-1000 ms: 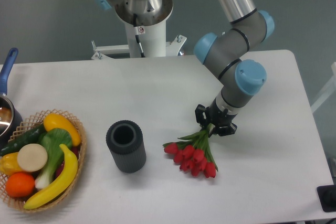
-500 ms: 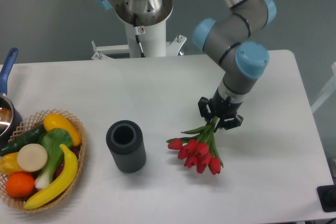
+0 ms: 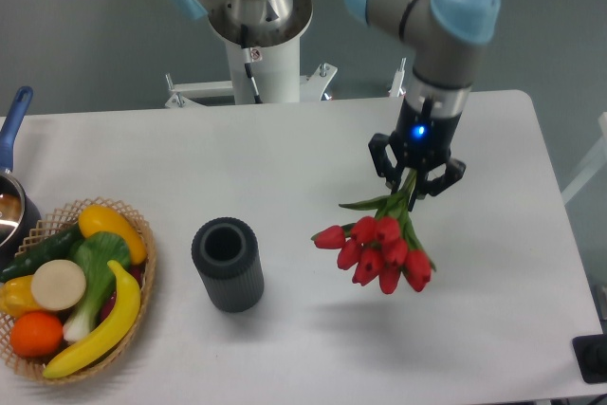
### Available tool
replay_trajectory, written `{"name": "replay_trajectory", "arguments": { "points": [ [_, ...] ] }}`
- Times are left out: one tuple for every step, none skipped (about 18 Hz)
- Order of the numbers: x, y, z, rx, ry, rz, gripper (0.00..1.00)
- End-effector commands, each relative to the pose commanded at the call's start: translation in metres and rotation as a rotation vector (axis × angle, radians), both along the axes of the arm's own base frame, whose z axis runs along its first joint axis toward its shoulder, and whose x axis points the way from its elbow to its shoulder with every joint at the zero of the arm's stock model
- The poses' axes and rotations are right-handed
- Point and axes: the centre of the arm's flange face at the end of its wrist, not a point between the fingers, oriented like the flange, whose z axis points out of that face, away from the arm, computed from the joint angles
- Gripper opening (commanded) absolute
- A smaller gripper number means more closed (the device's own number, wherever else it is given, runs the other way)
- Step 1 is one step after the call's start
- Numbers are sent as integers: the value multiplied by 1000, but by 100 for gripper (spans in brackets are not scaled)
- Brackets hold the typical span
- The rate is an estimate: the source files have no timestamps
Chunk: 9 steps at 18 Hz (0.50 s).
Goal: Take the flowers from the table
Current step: 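Lift the grasped tulip bunch up off the table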
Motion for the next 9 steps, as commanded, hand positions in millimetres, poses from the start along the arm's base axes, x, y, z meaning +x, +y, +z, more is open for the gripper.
{"name": "replay_trajectory", "arguments": {
  "points": [
    [1, 4, 15, 46, -8, 9, 33],
    [3, 9, 27, 95, -20, 7, 33],
    [6, 14, 40, 143, -28, -1, 33],
    [7, 17, 49, 181, -38, -6, 33],
    [9, 21, 56, 215, -43, -21, 33],
    [9, 26, 66, 260, -43, -42, 33],
    [11, 31, 73, 295, -51, -57, 33],
    [13, 33, 75, 315, -62, -67, 33],
    [14, 35, 75, 331, -72, -77, 33]
  ]
}}
